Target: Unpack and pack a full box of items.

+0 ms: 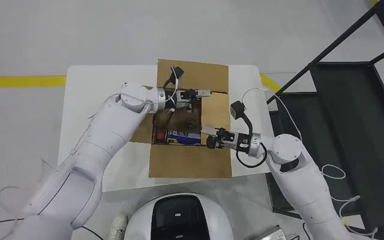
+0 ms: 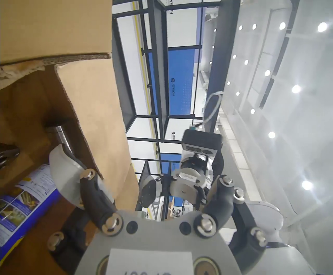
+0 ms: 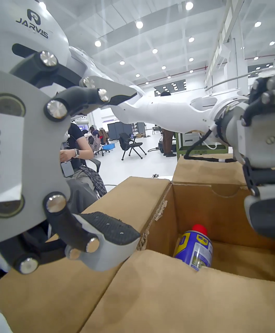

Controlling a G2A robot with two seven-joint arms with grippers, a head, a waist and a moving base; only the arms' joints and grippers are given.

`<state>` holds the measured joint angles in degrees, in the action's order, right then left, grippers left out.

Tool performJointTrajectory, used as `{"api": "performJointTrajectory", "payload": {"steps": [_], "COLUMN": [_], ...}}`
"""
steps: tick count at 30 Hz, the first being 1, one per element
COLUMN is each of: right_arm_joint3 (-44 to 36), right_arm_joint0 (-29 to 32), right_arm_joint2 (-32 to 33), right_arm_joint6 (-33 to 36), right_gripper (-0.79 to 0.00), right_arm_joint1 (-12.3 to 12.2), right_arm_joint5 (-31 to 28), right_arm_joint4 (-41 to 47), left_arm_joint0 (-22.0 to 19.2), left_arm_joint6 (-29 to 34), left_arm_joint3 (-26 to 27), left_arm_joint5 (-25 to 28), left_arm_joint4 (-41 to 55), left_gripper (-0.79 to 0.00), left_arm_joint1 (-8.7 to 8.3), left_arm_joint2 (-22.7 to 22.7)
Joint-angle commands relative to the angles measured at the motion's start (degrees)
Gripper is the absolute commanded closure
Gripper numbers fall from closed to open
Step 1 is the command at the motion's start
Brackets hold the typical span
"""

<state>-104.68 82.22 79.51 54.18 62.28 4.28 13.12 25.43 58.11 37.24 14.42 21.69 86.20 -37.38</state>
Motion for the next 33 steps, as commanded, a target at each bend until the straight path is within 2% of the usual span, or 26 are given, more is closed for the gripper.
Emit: {"api": "performJointTrajectory", "payload": {"steps": [1, 6, 17, 24, 28, 33], "right_arm_joint3": [-0.77, -0.77, -1.12, -0.45, -0.75, -4.22], "right_arm_joint0": [0.44, 0.57, 0.85, 0.0, 0.89, 4.93], "right_arm_joint2": [-0.26, -1.73, -3.53, -6.79, -7.32, -2.92], "right_arm_joint6": [-0.09, -0.63, 1.3, 2.46, -2.33, -8.36], "right_gripper": [-0.785, -0.785, -0.785, -0.785, -0.785, -0.785], "right_arm_joint1": [-0.05, -0.03, -0.26, -0.17, -0.16, -0.7], "right_arm_joint5": [0.27, 0.52, 0.07, -0.07, -0.26, -1.01], "right_arm_joint4": [0.05, -0.01, 0.93, 0.6, -2.38, -4.06], "left_arm_joint0": [-0.72, -2.04, -4.76, -6.82, -7.42, -7.58], "left_arm_joint6": [-0.95, -3.27, -3.9, 1.5, 7.49, 11.36], "left_arm_joint3": [-2.67, -7.49, -14.61, -16.64, -16.75, -16.99], "left_arm_joint5": [0.93, 4.43, 11.12, 15.59, 15.13, 15.61], "left_arm_joint4": [-1.3, -4.58, -0.61, 3.01, 7.69, 9.32], "left_gripper": [-0.785, -0.785, -0.785, -0.785, -0.785, -0.785], "left_arm_joint1": [1.28, 4.22, 9.59, 10.84, 11.3, 11.89], "left_arm_joint2": [1.57, 4.63, 4.76, 2.81, 0.89, 0.04]}}
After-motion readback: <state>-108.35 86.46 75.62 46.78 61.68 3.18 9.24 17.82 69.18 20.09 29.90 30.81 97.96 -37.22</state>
